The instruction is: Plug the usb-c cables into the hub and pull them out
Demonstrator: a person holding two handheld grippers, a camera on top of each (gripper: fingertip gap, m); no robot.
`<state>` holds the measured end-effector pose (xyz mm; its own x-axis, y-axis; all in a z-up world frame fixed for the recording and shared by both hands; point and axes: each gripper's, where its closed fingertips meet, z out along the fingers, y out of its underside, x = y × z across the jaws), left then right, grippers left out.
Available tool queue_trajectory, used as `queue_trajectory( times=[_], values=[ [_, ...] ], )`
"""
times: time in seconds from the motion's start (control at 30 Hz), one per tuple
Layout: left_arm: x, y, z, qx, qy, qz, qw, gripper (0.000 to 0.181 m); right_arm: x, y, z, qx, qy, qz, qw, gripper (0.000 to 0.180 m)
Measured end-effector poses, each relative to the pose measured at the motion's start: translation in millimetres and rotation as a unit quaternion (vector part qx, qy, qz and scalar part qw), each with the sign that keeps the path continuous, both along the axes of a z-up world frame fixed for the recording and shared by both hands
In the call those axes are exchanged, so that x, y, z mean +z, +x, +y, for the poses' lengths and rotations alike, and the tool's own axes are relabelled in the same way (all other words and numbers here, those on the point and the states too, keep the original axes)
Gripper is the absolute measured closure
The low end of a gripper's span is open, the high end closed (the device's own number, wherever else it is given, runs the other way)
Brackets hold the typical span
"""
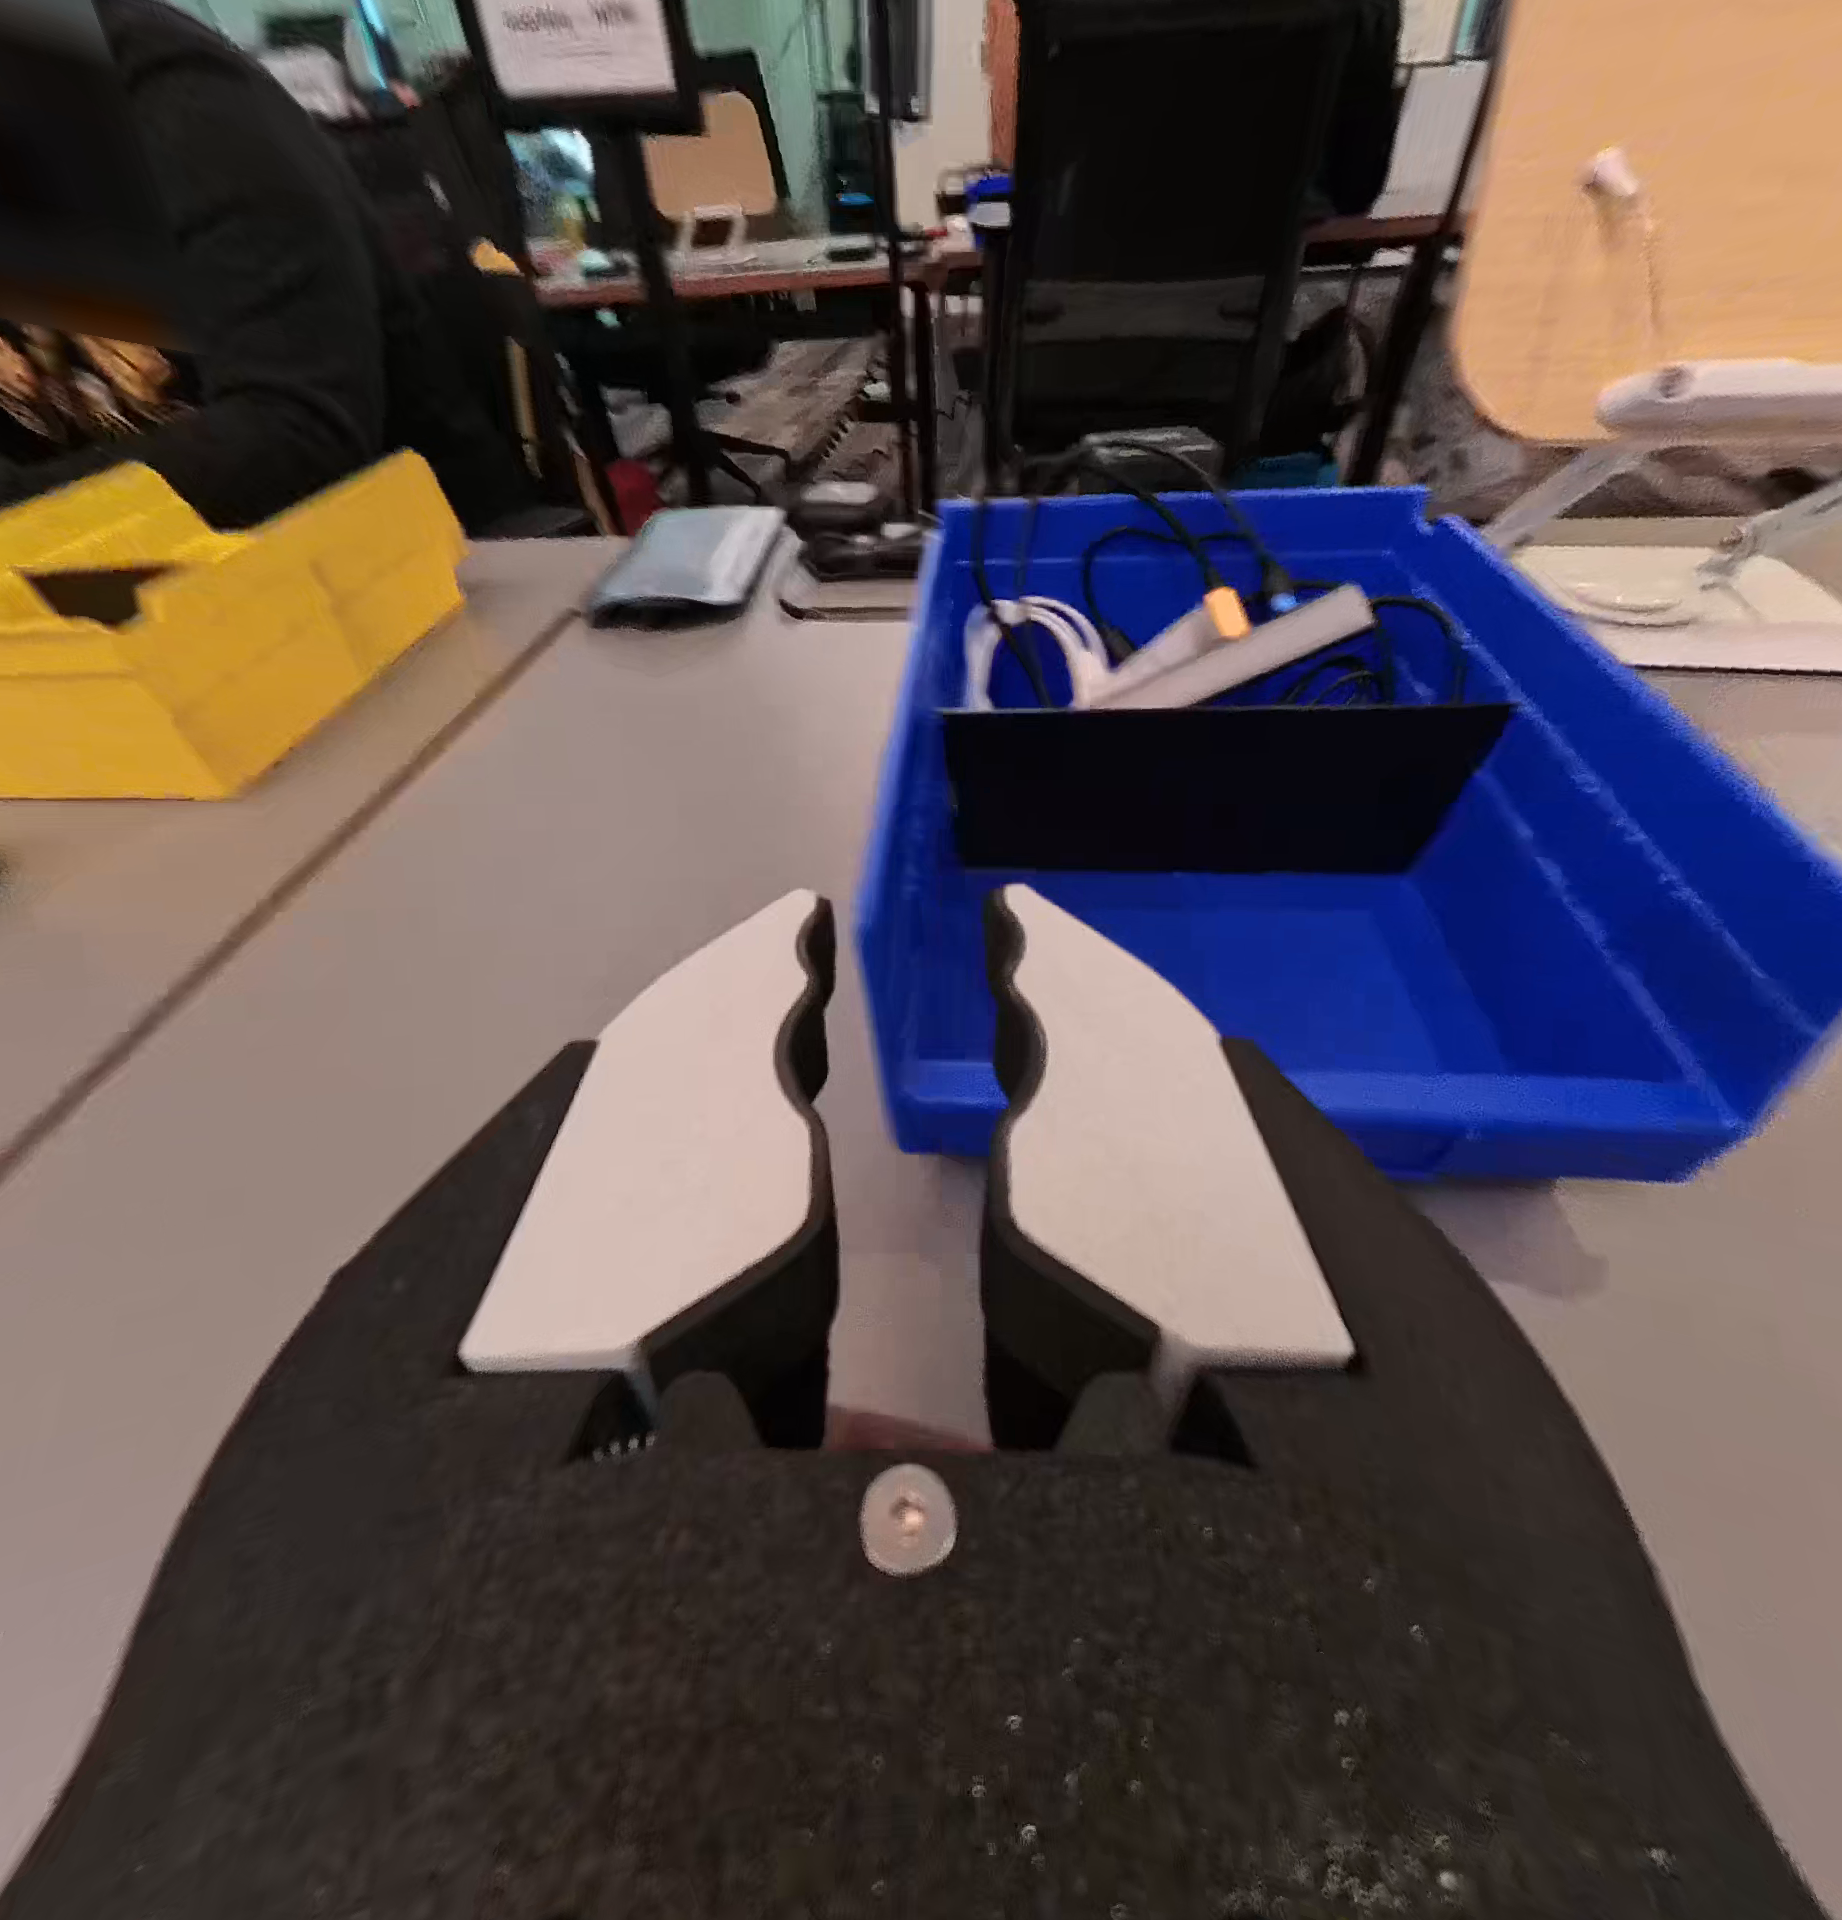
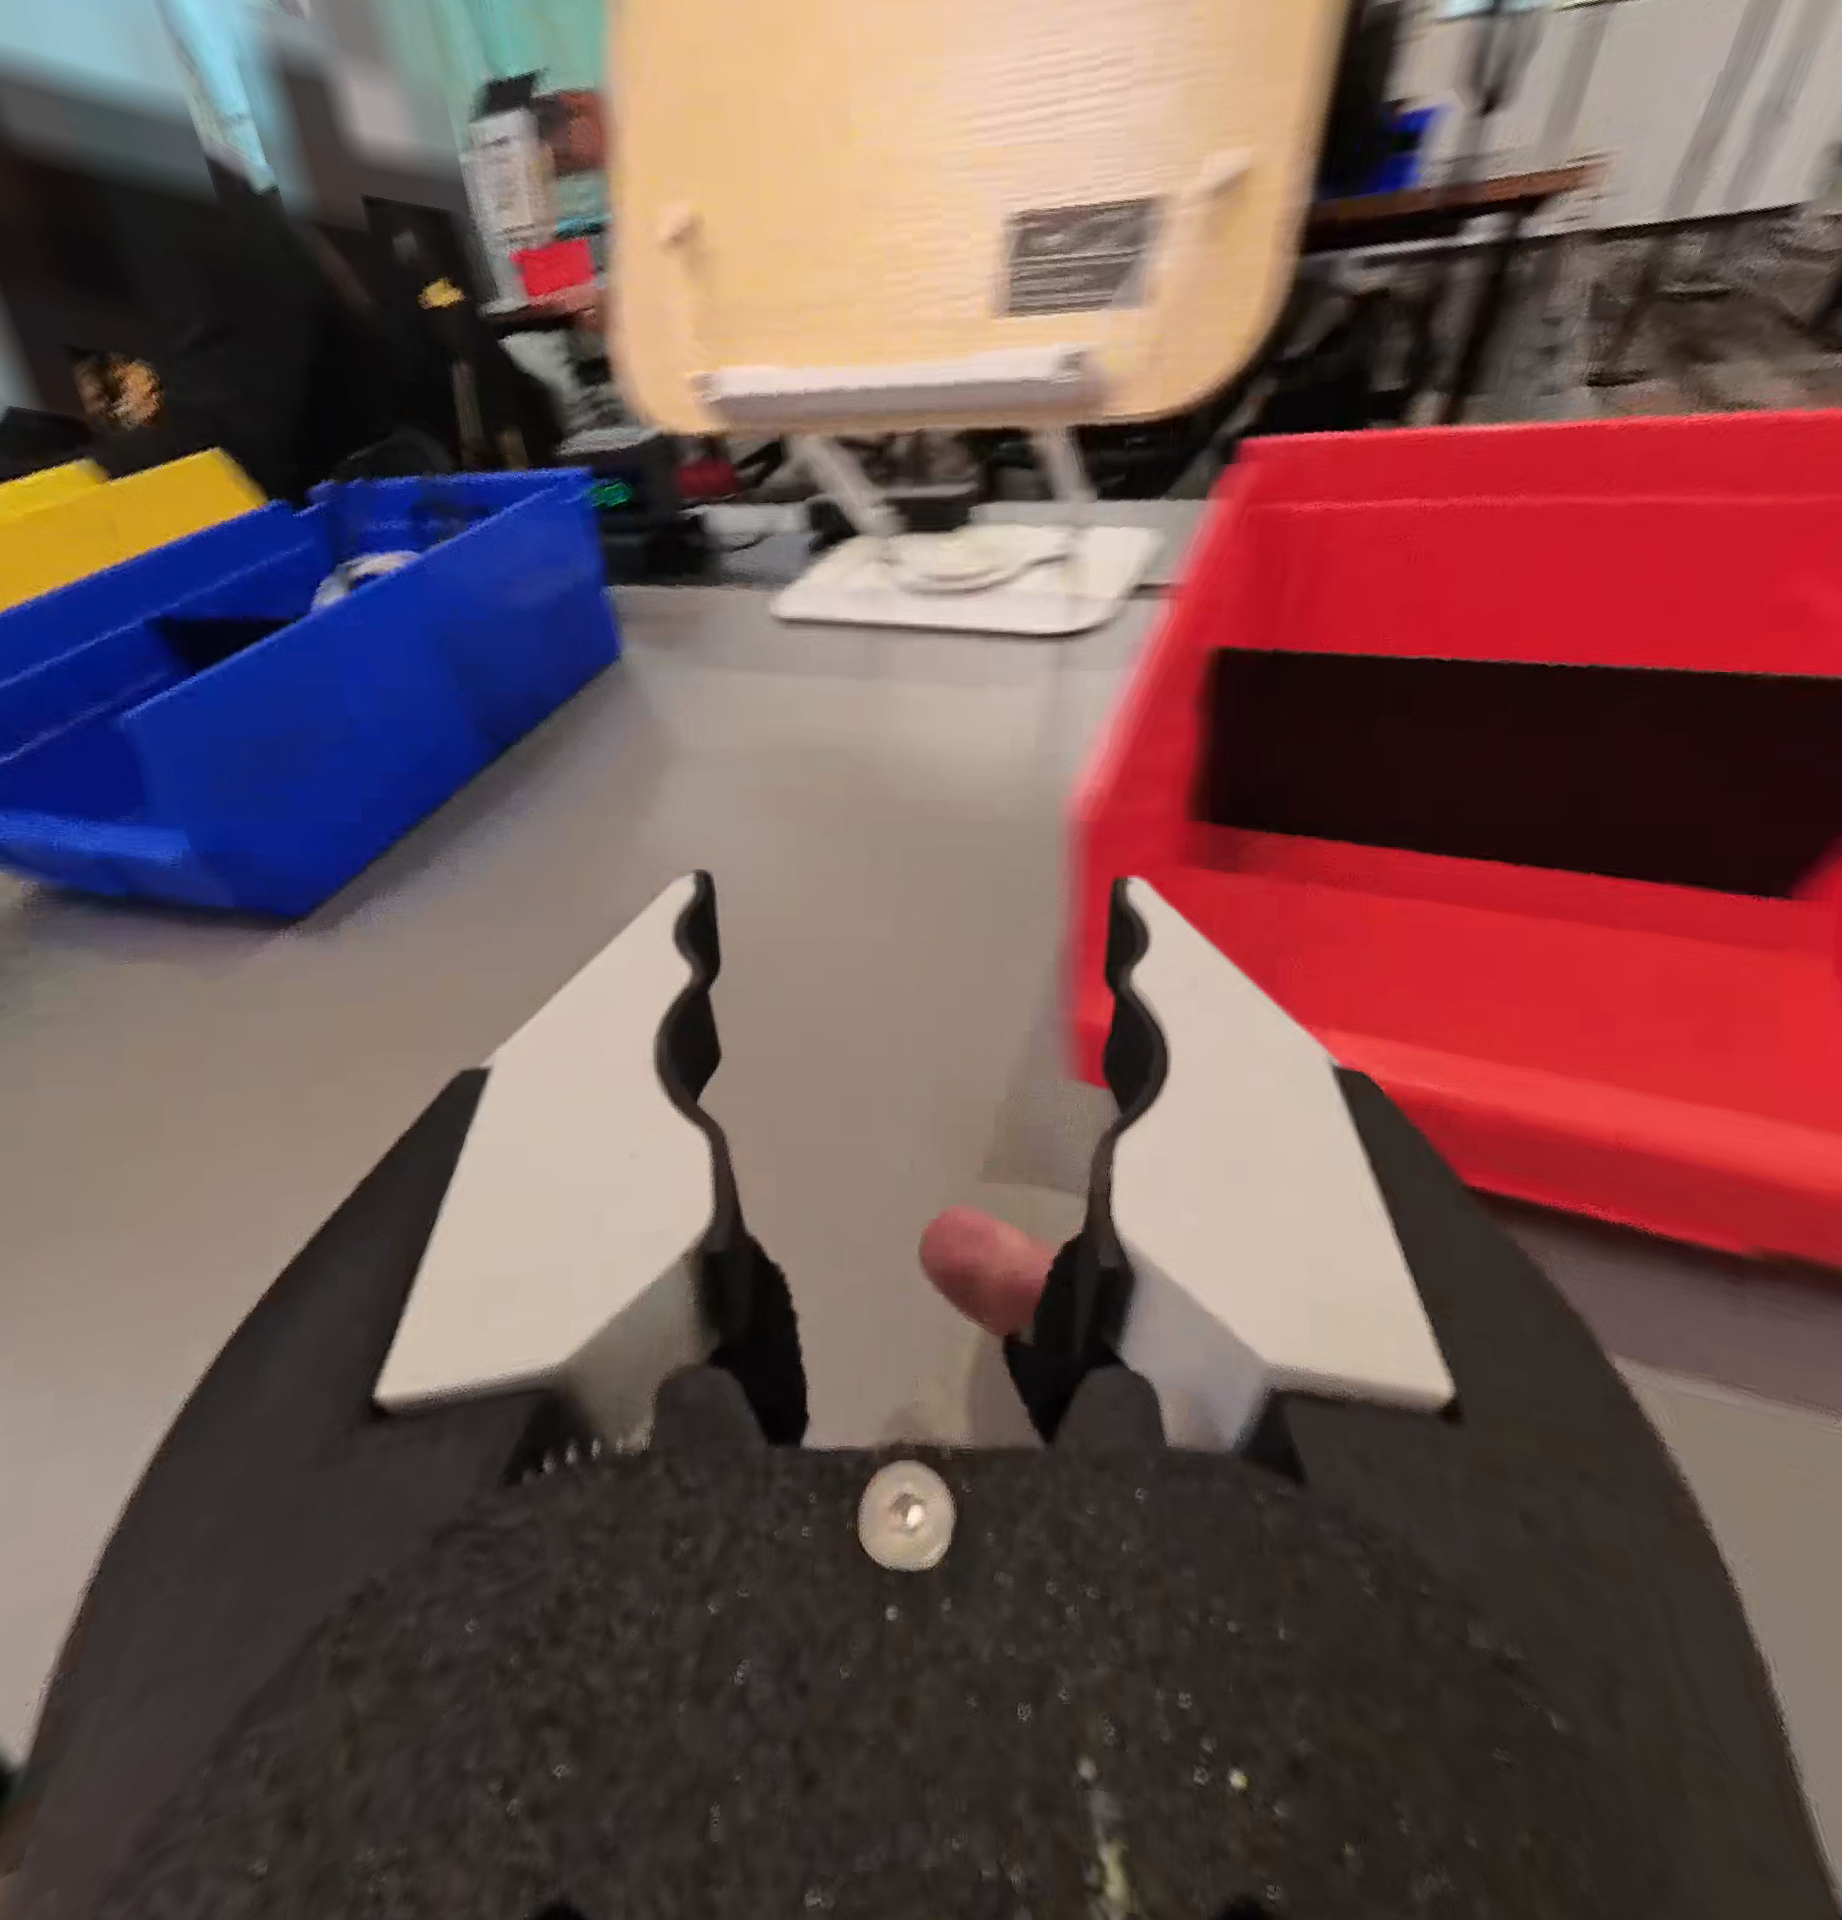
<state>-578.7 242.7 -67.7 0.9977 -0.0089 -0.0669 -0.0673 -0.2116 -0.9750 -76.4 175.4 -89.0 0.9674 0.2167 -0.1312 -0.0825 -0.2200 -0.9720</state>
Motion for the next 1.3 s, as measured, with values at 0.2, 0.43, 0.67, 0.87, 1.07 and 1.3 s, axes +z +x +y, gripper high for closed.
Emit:
queue_trajectory(
  times=[0.2,0.43,0.67,0.87,1.07,1.3],
  values=[
    [-25,112,-31,-0.142,-0.049,-0.151,0.977,0.154,-22,118,-20,-0.121,-0.026,-0.054,0.991,0.106],
    [-52,156,-25,-0.205,-0.079,-0.04,0.975,0.15,-29,104,-10,-0.101,-0.036,0.015,0.994,0.107],
    [-57,136,-19,-0.166,-0.085,-0.021,0.982,0.15,-34,99,-7,-0.099,-0.041,0.017,0.994,0.116],
    [-65,133,-17,-0.164,-0.112,-0.056,0.978,0.151,-38,92,-11,-0.083,-0.059,0.043,0.994,0.131],
    [-68,137,-17,-0.173,-0.117,-0.048,0.977,0.151,-38,92,-13,-0.086,-0.058,0.044,0.994,0.131],
    [-69,143,-17,-0.181,-0.111,-0.018,0.977,0.151,-43,85,-12,-0.07,-0.068,0.043,0.994,0.131]
  ],
)
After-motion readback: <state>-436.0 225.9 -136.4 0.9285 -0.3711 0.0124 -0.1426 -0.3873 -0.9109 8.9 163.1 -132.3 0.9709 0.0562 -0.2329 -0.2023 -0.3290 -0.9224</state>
